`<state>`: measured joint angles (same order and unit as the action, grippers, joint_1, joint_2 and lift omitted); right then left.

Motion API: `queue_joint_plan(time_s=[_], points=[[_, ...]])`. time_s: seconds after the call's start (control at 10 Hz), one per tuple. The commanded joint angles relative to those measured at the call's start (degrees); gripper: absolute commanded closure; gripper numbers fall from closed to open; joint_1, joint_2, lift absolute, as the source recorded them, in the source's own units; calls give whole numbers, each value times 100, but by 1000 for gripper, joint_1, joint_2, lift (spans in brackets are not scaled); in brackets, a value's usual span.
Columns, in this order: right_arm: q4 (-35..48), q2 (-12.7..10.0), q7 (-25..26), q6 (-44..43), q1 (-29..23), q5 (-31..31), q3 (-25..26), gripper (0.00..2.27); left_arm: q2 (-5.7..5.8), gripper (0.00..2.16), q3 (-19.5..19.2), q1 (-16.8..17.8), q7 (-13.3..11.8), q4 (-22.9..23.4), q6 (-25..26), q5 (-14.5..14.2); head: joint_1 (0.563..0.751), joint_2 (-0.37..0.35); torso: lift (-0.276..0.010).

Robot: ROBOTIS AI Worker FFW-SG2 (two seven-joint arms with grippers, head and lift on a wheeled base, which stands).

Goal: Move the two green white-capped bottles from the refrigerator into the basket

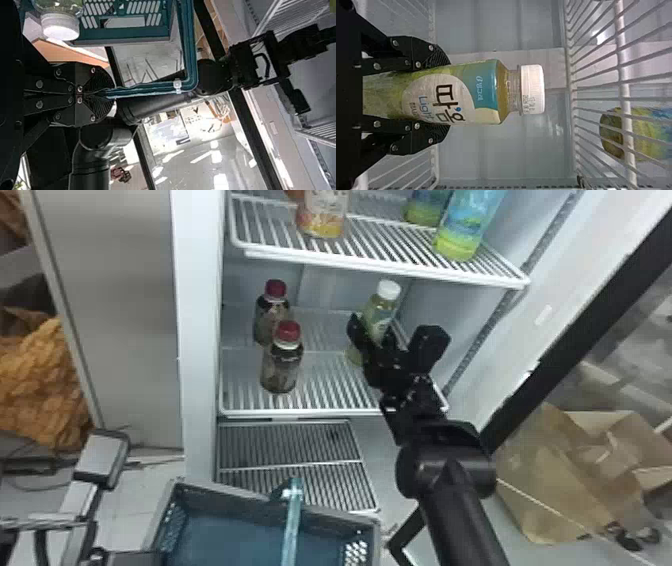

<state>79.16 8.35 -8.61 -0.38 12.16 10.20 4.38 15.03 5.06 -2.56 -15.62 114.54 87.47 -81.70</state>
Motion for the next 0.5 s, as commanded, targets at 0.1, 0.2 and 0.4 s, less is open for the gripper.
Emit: queue_joint_plan(time_s=[0.1,0.2,0.4], points=[[950,0,-115,263,-668,8,214,875,0,1161,-26,-39,-3,14,-1,-11,695,-350,-263],[1259,0,-176,347,-878,54,248,875,0,1161,-37,-53,-3,28,13,-11,695,-350,-263],[1920,-9,-326,572,-1314,237,328,872,0,1161,-37,-53,-3,28,41,23,695,-350,-263]])
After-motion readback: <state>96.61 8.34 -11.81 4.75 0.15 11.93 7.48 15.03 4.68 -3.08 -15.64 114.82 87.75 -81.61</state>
